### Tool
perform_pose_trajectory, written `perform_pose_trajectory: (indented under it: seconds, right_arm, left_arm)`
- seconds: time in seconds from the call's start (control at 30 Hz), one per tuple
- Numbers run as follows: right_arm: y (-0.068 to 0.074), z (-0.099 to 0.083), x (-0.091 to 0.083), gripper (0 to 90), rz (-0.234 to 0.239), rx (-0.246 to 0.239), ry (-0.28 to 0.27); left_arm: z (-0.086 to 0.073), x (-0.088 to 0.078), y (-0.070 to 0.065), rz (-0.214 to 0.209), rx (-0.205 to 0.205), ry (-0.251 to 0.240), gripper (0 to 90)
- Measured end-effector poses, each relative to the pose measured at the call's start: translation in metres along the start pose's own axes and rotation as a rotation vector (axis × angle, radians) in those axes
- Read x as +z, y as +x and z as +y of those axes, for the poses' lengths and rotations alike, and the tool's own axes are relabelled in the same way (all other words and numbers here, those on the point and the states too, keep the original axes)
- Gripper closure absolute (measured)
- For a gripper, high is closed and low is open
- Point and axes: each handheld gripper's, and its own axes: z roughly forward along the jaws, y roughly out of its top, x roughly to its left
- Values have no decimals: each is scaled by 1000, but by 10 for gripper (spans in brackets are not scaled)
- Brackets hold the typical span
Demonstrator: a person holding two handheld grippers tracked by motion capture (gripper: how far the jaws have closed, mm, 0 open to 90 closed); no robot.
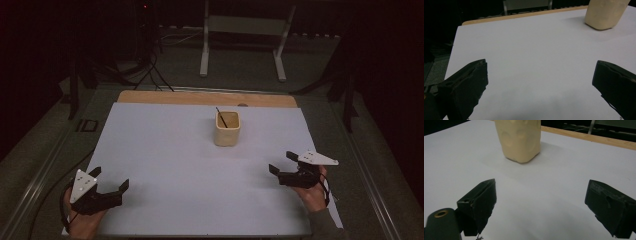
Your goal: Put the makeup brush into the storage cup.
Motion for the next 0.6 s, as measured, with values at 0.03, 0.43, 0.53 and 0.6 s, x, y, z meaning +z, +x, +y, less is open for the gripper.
perform_pose_trajectory:
  seconds: [0.03,0.43,0.53,0.6]
  right_arm:
    - [0,-1,-1,101,-1,-1,-1]
    - [2,-12,-17,101,7,1,-23]
    - [3,-15,-21,100,13,1,-32]
    - [4,-16,-23,101,17,-2,-33]
  left_arm:
    - [0,0,0,-1,0,0,14]
    - [0,-1,0,-11,0,-8,13]
    - [0,-1,0,-14,2,-11,14]
    - [0,-1,0,-16,3,-12,13]
